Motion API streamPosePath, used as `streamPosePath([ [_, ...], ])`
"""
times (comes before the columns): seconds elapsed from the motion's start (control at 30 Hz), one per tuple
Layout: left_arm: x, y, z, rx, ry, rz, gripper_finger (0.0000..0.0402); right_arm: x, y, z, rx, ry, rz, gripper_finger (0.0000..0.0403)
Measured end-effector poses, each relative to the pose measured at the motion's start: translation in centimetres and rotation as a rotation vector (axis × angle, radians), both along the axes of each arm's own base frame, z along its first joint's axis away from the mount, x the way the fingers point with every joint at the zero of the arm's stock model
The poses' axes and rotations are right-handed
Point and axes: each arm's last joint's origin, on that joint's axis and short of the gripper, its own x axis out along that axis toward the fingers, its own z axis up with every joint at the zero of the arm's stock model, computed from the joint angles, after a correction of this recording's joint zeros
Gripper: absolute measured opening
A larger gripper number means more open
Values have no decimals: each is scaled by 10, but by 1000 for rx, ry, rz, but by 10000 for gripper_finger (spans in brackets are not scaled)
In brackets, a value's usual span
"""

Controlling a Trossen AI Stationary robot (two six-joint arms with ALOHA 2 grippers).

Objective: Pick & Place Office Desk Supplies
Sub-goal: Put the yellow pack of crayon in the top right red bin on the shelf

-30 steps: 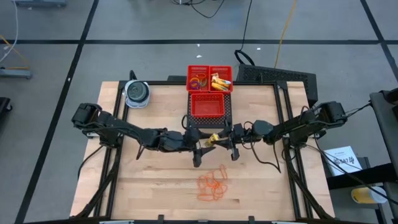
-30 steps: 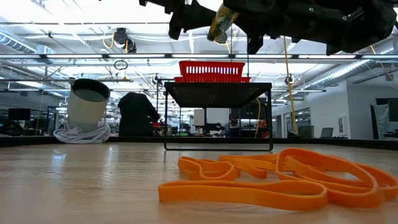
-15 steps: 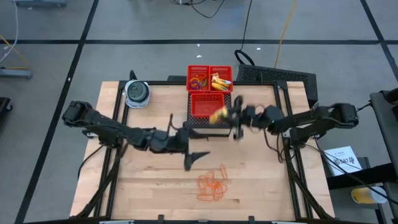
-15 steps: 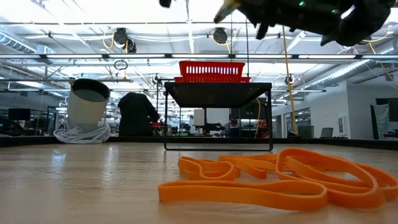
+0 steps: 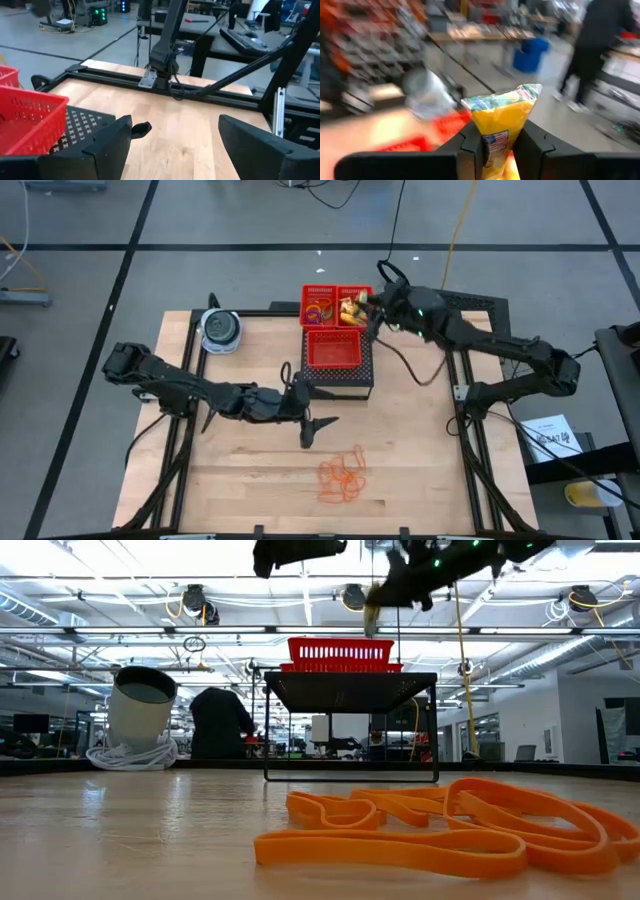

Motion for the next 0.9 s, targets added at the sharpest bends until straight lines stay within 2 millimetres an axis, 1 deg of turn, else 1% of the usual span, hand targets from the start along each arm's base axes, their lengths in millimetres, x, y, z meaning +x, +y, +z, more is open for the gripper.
streamPosePath([
  [0.1,0,2,-1,-12,12,7,304,4,-20,-5,-15,77,-46,66],
  [0.17,0,4,-2,-22,20,14,302,4,-30,-12,-14,115,-67,66],
  [0.3,0,5,-4,-22,38,20,299,4,-45,-23,-12,161,-103,70],
  [0.4,0,5,-5,-18,53,20,302,2,-53,-26,-6,169,-129,71],
  [0.57,0,5,-6,-16,55,20,304,-2,-61,-29,-11,191,-153,68],
  [0.77,0,5,-6,-15,56,22,297,-2,-61,-29,-52,223,-143,79],
  [0.9,0,5,-6,-14,57,22,299,-1,-62,-32,-63,250,-136,88],
])
